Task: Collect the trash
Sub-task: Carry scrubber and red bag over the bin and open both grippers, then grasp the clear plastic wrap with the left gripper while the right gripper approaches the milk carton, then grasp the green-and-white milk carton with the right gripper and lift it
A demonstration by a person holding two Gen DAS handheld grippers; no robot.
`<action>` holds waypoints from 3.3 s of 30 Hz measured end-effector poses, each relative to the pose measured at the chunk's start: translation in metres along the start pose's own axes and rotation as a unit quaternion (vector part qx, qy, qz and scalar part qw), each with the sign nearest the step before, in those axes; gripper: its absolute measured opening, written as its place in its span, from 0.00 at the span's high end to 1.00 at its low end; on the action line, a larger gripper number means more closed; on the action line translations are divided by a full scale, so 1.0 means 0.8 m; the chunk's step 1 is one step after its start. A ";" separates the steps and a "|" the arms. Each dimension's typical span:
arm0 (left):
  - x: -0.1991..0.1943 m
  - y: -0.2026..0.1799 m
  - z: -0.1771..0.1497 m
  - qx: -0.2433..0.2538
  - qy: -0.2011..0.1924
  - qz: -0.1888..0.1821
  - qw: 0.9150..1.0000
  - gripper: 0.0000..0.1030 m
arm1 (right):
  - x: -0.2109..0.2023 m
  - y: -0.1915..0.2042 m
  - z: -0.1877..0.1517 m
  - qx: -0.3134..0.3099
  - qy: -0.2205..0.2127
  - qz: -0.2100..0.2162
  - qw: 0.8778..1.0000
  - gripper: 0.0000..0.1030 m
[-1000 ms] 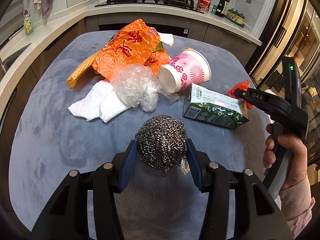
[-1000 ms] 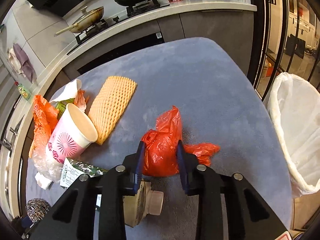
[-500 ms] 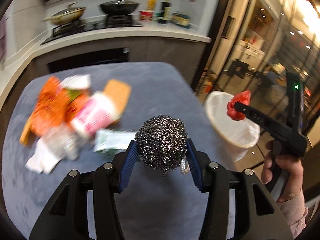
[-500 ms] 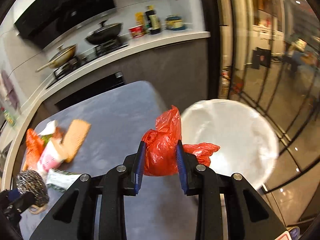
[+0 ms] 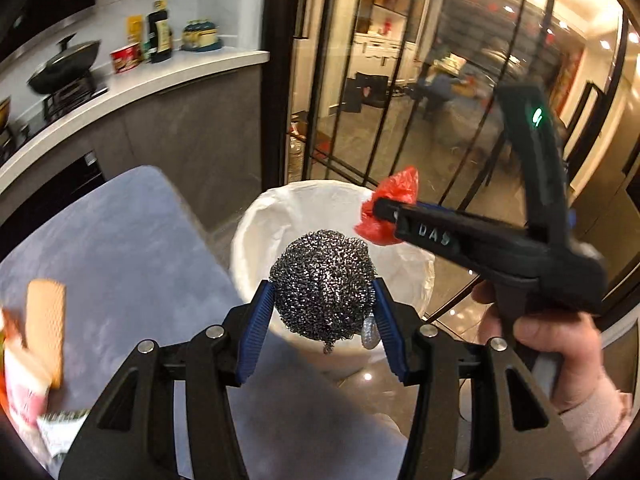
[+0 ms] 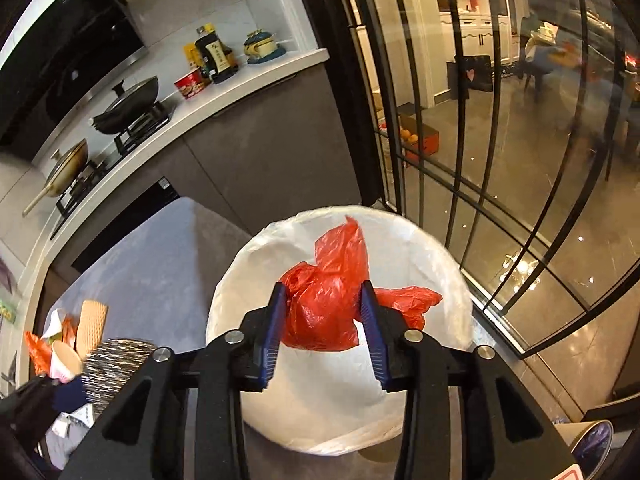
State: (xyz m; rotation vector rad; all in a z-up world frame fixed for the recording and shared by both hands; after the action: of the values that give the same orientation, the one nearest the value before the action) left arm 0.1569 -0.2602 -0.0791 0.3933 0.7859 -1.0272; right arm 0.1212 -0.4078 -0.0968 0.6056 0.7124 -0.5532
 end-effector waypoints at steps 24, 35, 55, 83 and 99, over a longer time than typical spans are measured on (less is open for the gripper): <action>-0.057 0.025 0.004 -0.039 -0.078 0.065 0.994 0.27 | -0.098 0.022 -0.008 -0.010 -0.073 0.029 0.997 0.41; -0.141 0.124 -0.090 -0.131 -0.044 0.151 0.979 0.27 | -0.104 0.138 -0.083 -0.101 -0.034 0.081 0.991 0.37; -0.243 0.345 -0.288 -0.341 -0.011 0.249 0.906 0.08 | -0.051 0.314 -0.238 -0.213 0.066 0.129 0.966 0.29; -0.241 0.339 -0.281 -0.321 -0.024 0.220 0.921 0.72 | 0.000 0.336 -0.260 -0.187 0.119 0.128 0.967 0.17; -0.251 0.338 -0.314 -0.316 0.005 0.240 0.918 0.72 | -0.020 0.349 -0.246 -0.239 0.057 0.087 0.966 0.08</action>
State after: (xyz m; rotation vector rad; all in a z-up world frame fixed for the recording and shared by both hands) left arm 0.2375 0.1509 -0.1151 0.0217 0.9230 -0.2776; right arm 0.2070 -0.0771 -0.1163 0.2453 0.8572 -0.1708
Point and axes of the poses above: each gripper's, at about its wrist camera, not at the fingertips, and x roughly the way its jaws point, y to its left, z to its top, the point moved 4 cm from there along x, roughly the way its jaws point, and after that the axes turned 4 degrees about x, right-handed, at the moved point
